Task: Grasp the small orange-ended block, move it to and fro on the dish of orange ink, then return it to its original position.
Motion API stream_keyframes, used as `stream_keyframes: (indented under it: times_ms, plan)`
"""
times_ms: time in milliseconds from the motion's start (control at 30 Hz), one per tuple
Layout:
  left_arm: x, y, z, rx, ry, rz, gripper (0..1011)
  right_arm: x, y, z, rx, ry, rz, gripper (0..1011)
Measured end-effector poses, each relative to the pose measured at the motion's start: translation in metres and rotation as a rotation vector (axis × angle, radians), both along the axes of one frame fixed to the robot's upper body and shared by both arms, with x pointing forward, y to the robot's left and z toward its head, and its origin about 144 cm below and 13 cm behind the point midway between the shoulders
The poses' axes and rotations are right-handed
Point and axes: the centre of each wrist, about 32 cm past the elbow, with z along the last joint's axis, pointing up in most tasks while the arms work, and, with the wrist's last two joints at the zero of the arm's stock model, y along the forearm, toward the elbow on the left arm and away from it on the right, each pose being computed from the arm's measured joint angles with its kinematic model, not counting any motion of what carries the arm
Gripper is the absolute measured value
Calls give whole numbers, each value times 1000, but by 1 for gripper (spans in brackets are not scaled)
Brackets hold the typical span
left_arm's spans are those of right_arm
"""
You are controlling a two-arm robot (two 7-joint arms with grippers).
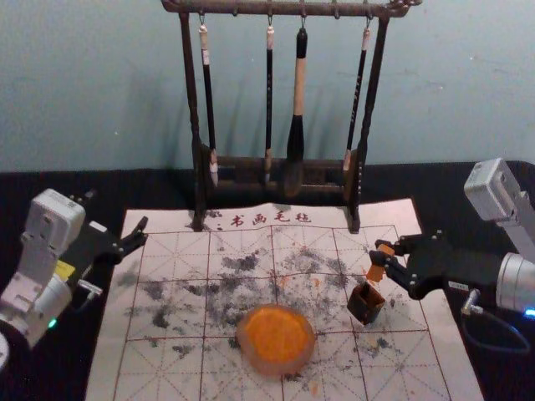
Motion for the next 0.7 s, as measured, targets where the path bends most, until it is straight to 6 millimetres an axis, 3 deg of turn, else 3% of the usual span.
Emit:
stream_keyframes:
  times_ms: [700]
  plan:
    - [0, 0, 0, 0, 0, 0, 1001, -8, 6, -13, -1, 57, -52, 93]
